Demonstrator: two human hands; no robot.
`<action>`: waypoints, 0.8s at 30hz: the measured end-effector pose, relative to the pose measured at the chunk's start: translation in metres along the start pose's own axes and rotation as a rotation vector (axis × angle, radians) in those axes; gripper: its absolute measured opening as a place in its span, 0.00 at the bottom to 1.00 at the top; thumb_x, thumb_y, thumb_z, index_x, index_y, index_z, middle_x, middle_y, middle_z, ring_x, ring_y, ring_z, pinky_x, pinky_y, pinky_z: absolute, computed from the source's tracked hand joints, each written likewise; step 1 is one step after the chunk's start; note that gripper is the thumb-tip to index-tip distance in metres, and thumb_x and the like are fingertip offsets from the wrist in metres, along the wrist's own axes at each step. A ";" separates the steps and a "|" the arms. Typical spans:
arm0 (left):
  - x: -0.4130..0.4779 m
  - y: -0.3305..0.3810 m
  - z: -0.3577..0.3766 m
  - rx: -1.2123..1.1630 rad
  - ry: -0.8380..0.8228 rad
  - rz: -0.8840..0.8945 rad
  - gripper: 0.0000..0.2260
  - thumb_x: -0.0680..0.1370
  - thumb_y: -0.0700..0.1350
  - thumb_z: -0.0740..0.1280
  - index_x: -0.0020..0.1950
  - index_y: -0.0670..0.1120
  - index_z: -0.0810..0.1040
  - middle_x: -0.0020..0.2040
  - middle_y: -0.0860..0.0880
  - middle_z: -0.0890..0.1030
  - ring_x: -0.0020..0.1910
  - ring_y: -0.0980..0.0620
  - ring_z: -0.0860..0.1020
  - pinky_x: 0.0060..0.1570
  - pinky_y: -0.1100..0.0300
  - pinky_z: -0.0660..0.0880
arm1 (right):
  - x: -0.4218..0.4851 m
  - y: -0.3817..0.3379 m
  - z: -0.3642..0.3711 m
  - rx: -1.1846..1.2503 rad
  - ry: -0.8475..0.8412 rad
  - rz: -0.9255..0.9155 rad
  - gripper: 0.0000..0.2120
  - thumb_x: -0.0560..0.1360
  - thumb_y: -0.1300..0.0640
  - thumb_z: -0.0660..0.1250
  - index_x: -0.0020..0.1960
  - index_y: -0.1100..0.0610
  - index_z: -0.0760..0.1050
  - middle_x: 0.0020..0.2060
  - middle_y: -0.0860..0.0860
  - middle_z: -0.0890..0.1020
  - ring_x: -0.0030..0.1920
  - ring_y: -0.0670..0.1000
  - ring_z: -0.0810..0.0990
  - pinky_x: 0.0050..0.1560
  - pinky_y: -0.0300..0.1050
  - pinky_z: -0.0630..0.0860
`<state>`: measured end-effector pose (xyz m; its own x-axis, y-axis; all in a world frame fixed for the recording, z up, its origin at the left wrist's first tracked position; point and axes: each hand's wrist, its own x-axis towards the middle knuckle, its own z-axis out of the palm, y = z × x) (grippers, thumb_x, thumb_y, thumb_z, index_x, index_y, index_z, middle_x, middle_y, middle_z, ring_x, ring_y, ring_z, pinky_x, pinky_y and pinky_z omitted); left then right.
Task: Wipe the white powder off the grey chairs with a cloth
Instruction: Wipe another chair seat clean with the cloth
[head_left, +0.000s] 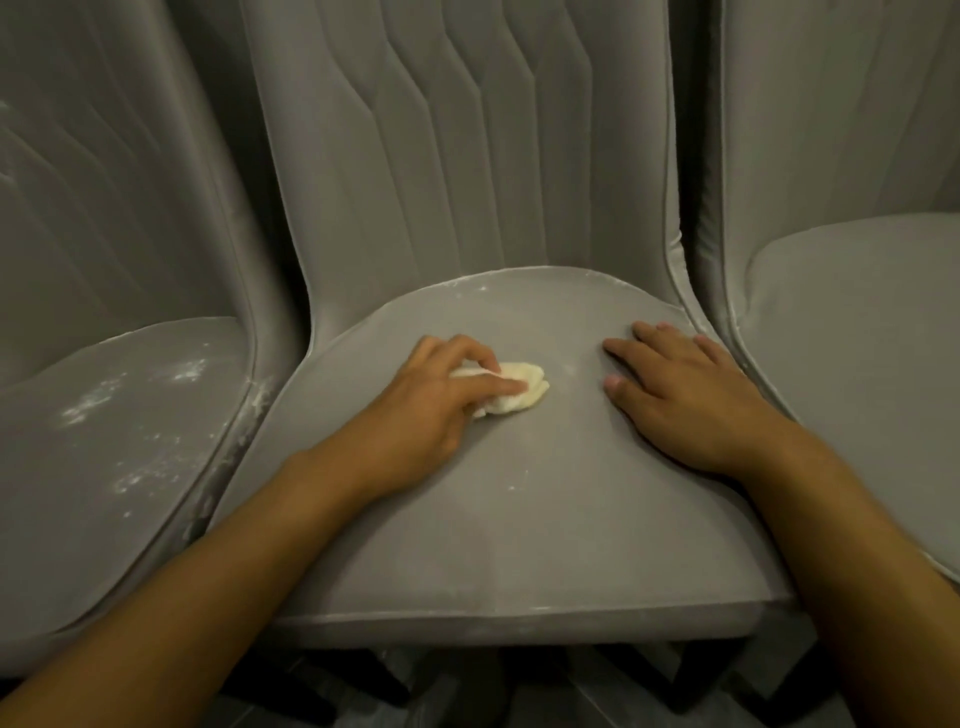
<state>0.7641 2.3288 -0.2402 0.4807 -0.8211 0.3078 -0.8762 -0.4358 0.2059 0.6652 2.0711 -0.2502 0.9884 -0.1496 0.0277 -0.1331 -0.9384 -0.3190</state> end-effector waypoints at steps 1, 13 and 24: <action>0.005 -0.004 0.000 -0.019 0.006 -0.054 0.20 0.79 0.37 0.62 0.66 0.54 0.81 0.62 0.50 0.74 0.58 0.49 0.69 0.66 0.52 0.69 | 0.000 0.000 0.000 0.000 0.002 0.002 0.25 0.83 0.41 0.48 0.79 0.44 0.56 0.81 0.49 0.54 0.80 0.50 0.49 0.79 0.51 0.43; -0.013 -0.009 -0.007 0.041 -0.011 0.117 0.18 0.79 0.38 0.65 0.66 0.52 0.82 0.62 0.47 0.75 0.58 0.46 0.73 0.64 0.52 0.70 | -0.001 0.000 -0.001 -0.002 0.000 0.012 0.25 0.83 0.41 0.48 0.80 0.44 0.55 0.81 0.48 0.53 0.80 0.50 0.48 0.78 0.50 0.42; 0.033 0.033 0.017 -0.081 -0.067 0.204 0.16 0.80 0.39 0.67 0.64 0.54 0.83 0.61 0.48 0.75 0.57 0.50 0.70 0.64 0.62 0.66 | -0.001 -0.001 -0.003 0.014 0.008 0.007 0.23 0.85 0.46 0.48 0.79 0.44 0.57 0.81 0.49 0.54 0.80 0.50 0.49 0.77 0.50 0.43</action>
<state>0.7507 2.2814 -0.2392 0.2885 -0.9130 0.2886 -0.9479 -0.2297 0.2208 0.6645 2.0711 -0.2469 0.9867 -0.1588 0.0331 -0.1390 -0.9327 -0.3328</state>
